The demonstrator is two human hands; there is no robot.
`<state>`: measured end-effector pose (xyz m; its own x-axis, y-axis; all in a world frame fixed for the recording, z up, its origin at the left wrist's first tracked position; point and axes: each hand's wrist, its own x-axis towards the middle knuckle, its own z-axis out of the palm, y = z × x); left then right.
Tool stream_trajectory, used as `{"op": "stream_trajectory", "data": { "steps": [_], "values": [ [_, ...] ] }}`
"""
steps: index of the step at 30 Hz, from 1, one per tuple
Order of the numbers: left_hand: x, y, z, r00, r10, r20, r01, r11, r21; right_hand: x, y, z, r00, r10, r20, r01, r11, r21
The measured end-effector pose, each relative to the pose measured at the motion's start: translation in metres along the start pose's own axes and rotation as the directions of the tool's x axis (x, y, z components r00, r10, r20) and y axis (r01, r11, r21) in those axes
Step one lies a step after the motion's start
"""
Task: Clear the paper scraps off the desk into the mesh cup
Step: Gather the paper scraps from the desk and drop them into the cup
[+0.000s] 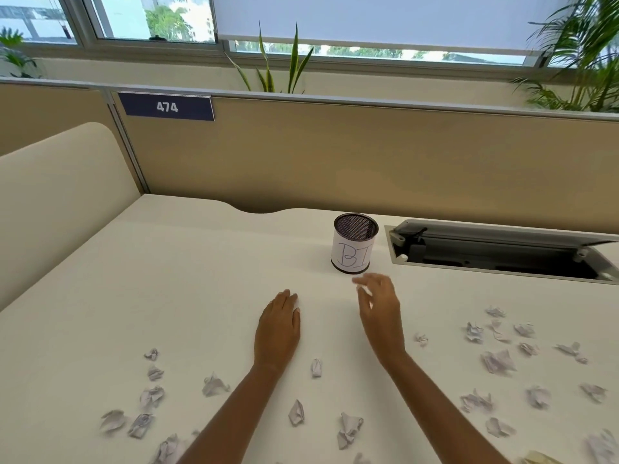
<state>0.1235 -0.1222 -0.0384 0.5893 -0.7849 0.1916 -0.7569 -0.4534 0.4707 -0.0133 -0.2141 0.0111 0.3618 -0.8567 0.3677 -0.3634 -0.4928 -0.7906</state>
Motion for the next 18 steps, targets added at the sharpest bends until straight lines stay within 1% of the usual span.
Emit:
{"op": "stream_trajectory", "data": {
  "steps": [4, 5, 7, 9, 10, 12, 14, 16, 18],
  "values": [
    [-0.015, 0.002, -0.004, 0.998, 0.021, 0.054, -0.027, 0.993, 0.115, -0.042, 0.001, 0.003, 0.981, 0.114, 0.158, -0.113, 0.994, -0.012],
    [-0.018, 0.002, -0.006, 0.997, 0.02, 0.075, -0.03, 0.989, 0.144, -0.05, 0.0, 0.003, 0.97, 0.131, 0.203, -0.128, 0.991, -0.027],
    [-0.028, 0.001, -0.01, 0.993, 0.029, 0.115, -0.049, 0.985, 0.167, -0.063, -0.005, 0.005, 0.946, 0.129, 0.297, -0.114, 0.991, -0.068],
    [-0.039, -0.002, -0.015, 0.988, 0.039, 0.15, -0.062, 0.986, 0.152, -0.073, -0.011, 0.006, 0.905, 0.095, 0.415, -0.047, 0.991, -0.124],
    [-0.045, -0.003, -0.018, 0.985, 0.04, 0.167, -0.064, 0.989, 0.137, -0.077, -0.014, 0.007, 0.873, 0.075, 0.483, -0.003, 0.989, -0.147],
    [-0.057, -0.004, -0.025, 0.983, 0.035, 0.183, -0.055, 0.993, 0.105, -0.087, -0.021, 0.008, 0.792, 0.03, 0.61, 0.089, 0.983, -0.164],
    [-0.068, -0.002, -0.032, 0.979, 0.018, 0.204, -0.025, 0.999, 0.035, -0.098, -0.026, 0.009, 0.707, -0.008, 0.707, 0.178, 0.97, -0.167],
    [-0.079, 0.001, -0.039, 0.972, 0.012, 0.237, -0.003, 0.999, -0.041, -0.107, -0.028, 0.007, 0.657, -0.058, 0.751, 0.286, 0.942, -0.177],
    [-0.09, 0.004, -0.044, 0.97, 0.02, 0.243, -0.026, 0.999, 0.021, -0.111, -0.028, 0.001, 0.659, -0.129, 0.741, 0.394, 0.899, -0.194]
  ]
}}
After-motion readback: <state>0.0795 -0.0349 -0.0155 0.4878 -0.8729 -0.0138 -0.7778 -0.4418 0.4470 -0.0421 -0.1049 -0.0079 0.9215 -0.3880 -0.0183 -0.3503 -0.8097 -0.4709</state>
